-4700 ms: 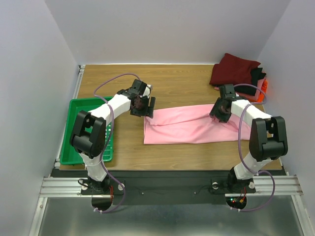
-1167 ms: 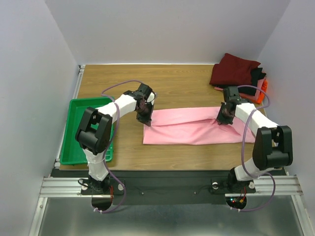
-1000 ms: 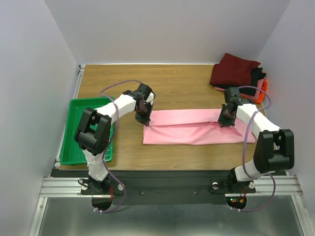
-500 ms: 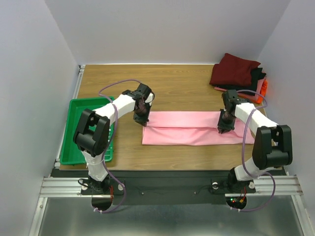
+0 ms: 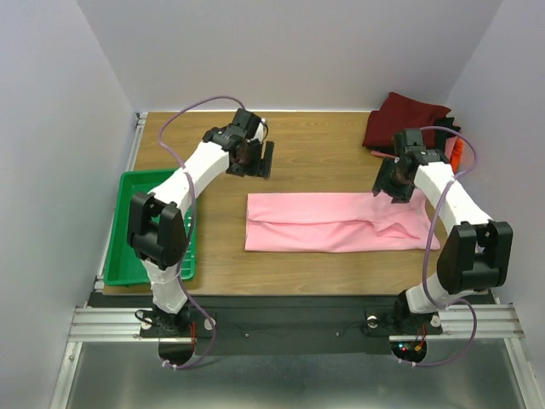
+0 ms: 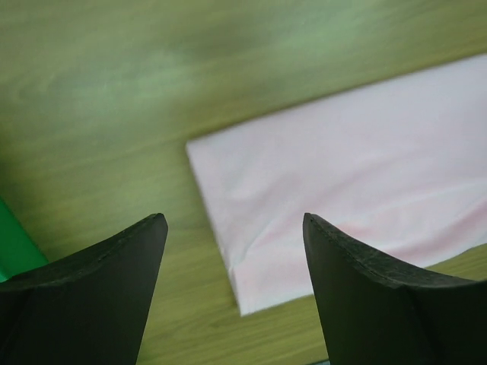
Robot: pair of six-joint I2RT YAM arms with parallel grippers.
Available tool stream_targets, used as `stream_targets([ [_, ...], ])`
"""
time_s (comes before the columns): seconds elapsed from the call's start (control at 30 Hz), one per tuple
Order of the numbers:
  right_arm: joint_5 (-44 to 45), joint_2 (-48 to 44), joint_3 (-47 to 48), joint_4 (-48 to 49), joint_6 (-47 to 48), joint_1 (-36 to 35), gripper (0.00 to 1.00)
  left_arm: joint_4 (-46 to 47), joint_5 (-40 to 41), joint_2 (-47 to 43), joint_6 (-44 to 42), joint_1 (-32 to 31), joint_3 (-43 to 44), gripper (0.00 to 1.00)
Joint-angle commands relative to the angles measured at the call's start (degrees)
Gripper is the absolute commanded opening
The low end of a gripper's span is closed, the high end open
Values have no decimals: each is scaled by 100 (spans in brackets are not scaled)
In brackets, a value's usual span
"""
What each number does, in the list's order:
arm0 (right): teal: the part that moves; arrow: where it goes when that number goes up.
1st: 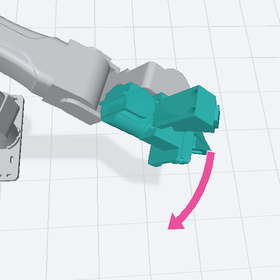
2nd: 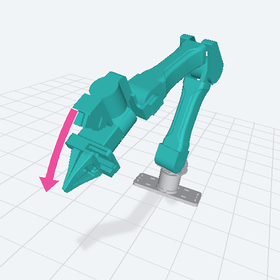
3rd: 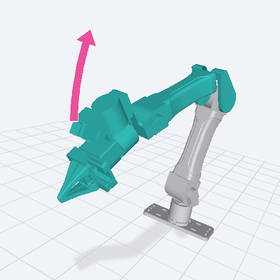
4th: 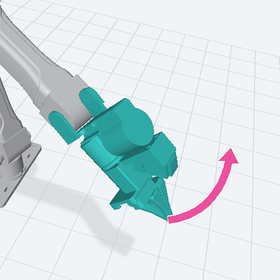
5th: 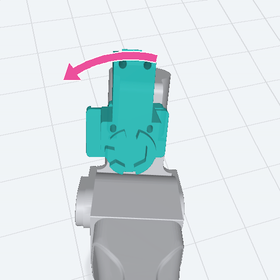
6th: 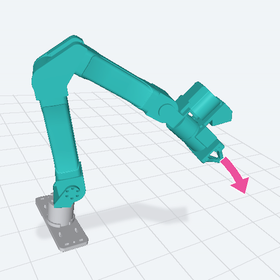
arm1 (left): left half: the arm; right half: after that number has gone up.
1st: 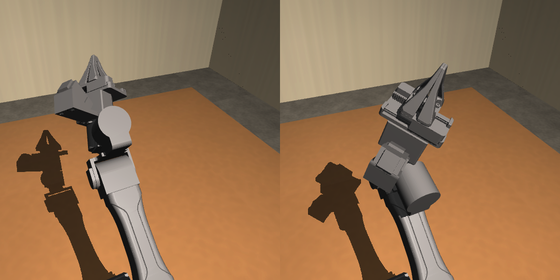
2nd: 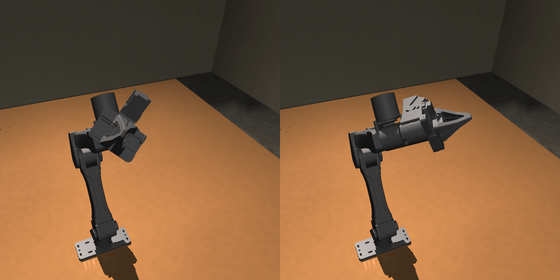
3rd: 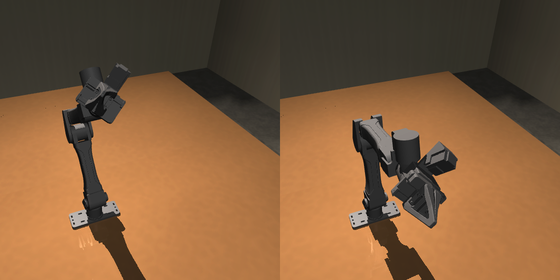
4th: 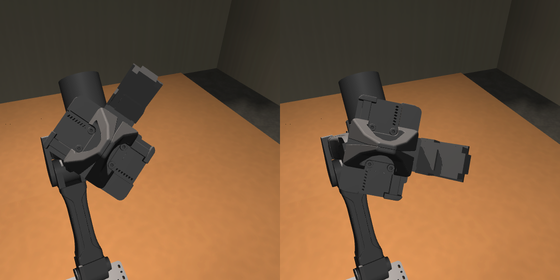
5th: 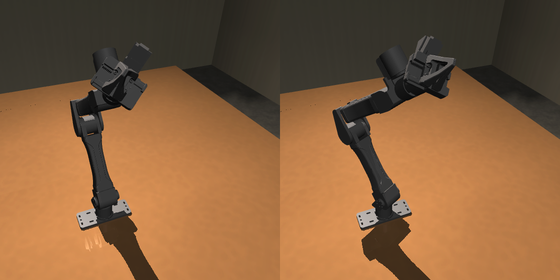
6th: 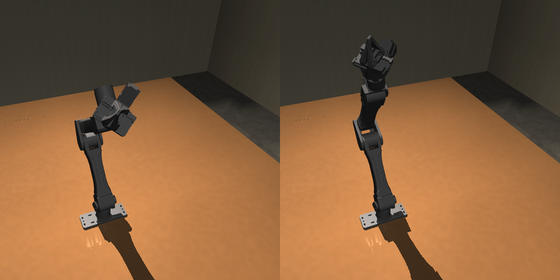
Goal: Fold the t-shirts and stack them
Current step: Fold the tshirt
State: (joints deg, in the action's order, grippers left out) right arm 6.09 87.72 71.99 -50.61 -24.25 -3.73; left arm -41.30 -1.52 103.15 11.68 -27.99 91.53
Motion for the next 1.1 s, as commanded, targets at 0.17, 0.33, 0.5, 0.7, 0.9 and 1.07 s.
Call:
stream_targets([
  [0.17, -177, 192, -255, 955, -256, 987, 61, 737, -1938, 1285, -113, -22, 1209, 83],
  [0.33, -424, 614, -299, 1141, -203, 1146, 61, 580, -2397, 1672, -438, -31, 1105, 82],
  [0.5, -582, 1105, -378, 1510, -343, 1146, 61, 614, -2292, 1515, -597, -31, 509, 82],
  [0.7, -882, 1668, -326, 1747, -379, 1041, 61, 579, -1537, 1356, -571, -14, 725, 84],
  [0.9, -943, 1959, -378, 1897, -475, 813, 61, 605, -1421, 1251, -492, -40, 1060, 84],
  [1.07, -978, 2152, -282, 1967, -625, 435, 61, 842, -1833, 944, -535, -49, 788, 84],
])
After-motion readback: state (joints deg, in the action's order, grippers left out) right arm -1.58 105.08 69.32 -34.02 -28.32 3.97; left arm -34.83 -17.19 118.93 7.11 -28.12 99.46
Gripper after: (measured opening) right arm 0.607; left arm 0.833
